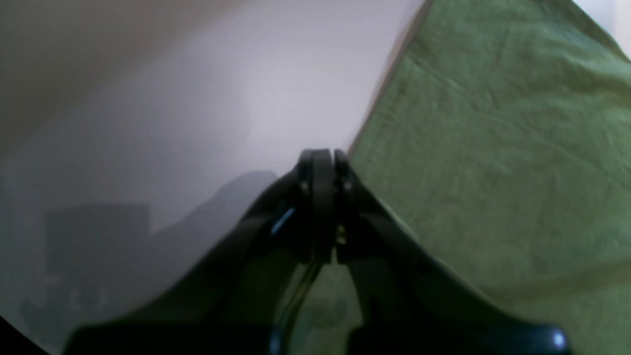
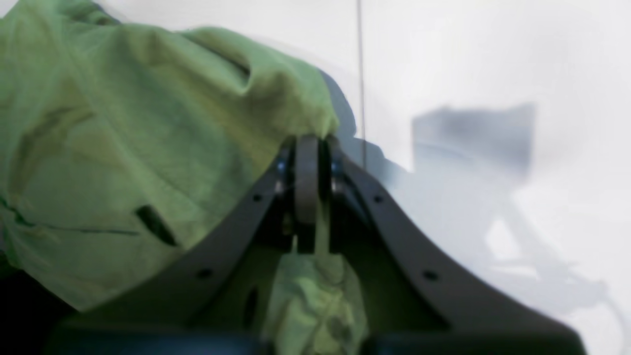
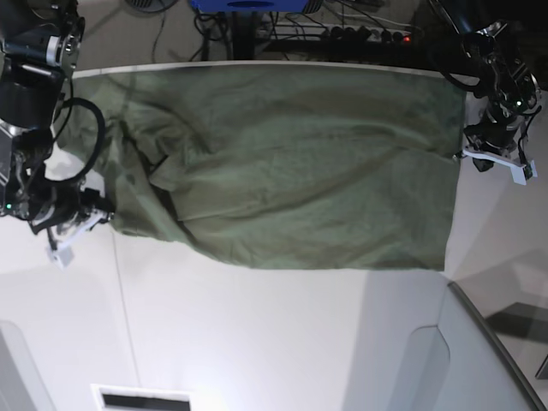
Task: Layout the t-shirt on the table in an organized manner, then fold the t-shirt properly
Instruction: 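Drag the right gripper's corner along the shirt edge, stretching the fabric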
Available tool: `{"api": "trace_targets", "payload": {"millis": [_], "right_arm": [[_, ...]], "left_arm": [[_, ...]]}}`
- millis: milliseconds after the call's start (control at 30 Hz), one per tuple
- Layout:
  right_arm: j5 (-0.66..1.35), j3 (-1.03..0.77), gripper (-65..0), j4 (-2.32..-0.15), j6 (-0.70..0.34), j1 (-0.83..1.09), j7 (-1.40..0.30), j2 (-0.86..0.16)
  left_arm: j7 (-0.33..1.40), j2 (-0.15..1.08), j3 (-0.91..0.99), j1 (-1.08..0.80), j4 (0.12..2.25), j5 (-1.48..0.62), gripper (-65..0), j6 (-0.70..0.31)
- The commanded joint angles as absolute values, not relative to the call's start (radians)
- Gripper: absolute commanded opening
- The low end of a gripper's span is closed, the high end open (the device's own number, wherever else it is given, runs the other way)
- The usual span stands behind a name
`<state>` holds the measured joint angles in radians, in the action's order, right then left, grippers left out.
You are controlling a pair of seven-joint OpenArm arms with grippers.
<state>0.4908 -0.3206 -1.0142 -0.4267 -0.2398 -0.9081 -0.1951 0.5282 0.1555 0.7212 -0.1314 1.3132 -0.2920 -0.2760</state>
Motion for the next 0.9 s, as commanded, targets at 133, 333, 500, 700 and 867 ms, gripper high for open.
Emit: {"api": "trace_targets", "payload": {"millis": [133, 333, 500, 700, 867], "right_arm": [[0.513, -0.321, -63.6, -1.147, -0.435, -0.272, -0.946, -0.205], [0.512, -0.300, -63.6, -1.239, -0.435, -0.308, -0.952, -0.209], [0.512, -0.200, -63.6, -1.248, -0.435, -0.349, -0.944, -0.236], [0.512, -0.091, -63.6, -1.254, -0.437, -0.357, -0.875, -0.240], [0.513, -0.012, -63.6, -1.379, -0.438, -0.298, -0.852, -0.260]], "left_arm": [[0.507, 0.173, 0.725, -0.125, 1.328, -0.305, -65.0, -0.278], [0.507, 0.173, 0.725, -0.120, 1.328, -0.305, -65.0, -0.278], [0.507, 0.173, 0.725, -0.119, 1.333, -0.305, -65.0, -0.278], [0.507, 0.173, 0.725, -0.124, 1.333, -0.305, -65.0, -0.278], [0.507, 0.173, 0.727, -0.125, 1.333, -0.298, -65.0, -0.278]]}}
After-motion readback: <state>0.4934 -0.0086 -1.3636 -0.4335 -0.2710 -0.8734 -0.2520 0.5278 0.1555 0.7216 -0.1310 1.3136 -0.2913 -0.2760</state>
